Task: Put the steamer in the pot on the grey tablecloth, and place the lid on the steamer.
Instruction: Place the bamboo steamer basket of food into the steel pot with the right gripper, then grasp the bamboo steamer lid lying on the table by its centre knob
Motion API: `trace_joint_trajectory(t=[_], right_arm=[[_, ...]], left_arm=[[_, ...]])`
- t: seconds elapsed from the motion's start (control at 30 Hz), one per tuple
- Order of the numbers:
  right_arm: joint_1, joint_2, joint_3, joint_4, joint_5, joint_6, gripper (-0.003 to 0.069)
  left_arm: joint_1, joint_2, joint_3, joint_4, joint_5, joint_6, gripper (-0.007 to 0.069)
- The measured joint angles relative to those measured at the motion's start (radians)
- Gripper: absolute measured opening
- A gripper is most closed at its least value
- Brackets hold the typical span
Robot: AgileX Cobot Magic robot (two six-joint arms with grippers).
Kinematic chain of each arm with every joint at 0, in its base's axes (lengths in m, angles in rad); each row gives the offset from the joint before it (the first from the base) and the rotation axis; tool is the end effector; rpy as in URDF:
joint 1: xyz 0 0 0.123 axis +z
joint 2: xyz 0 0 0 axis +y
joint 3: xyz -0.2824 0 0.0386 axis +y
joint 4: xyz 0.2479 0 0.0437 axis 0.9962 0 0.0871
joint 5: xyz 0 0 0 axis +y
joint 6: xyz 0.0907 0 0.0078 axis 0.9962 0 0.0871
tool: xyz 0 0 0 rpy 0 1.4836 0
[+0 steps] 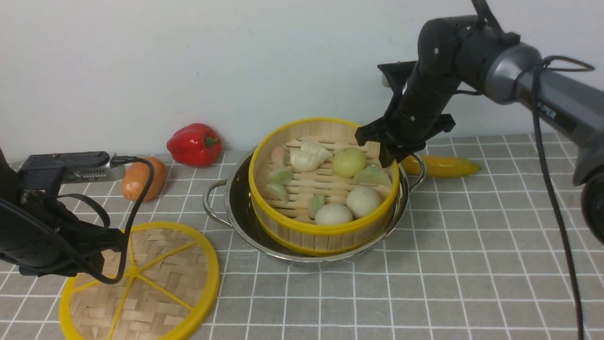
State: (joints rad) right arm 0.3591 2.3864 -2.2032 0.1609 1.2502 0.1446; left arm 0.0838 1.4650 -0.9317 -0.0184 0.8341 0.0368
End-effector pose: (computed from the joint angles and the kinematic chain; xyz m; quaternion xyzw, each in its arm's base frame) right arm 0.4670 0.1901 0.1986 -0.0895 0.9866 0.1040 0.0886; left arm 0.2694 0.0214 0.2323 -0.0284 0.9890 0.0011 0.1450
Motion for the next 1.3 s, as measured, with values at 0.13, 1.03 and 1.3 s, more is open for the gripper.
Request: trace_joint_trajectory(t=[0.13,1.03,1.3], right_arm=[[0.001,0.017,0.0,0.019,-0.001,0.0,0.008],[0.001,-0.032,-0.108,0.071,-0.014,0.001,0.0458],[-0.013,-0.357,-0.151,0.073,-0.021,-0.008,0.0466]], left_arm=[[0.0,0.0,0.0,0.0,0.0,0.0,0.0243],[0.0,0.047,0.0,-0.103,-0.085,0.024,0.0243],[0.0,0.188,-0.001,-0.129,-0.195,0.049,0.0243]])
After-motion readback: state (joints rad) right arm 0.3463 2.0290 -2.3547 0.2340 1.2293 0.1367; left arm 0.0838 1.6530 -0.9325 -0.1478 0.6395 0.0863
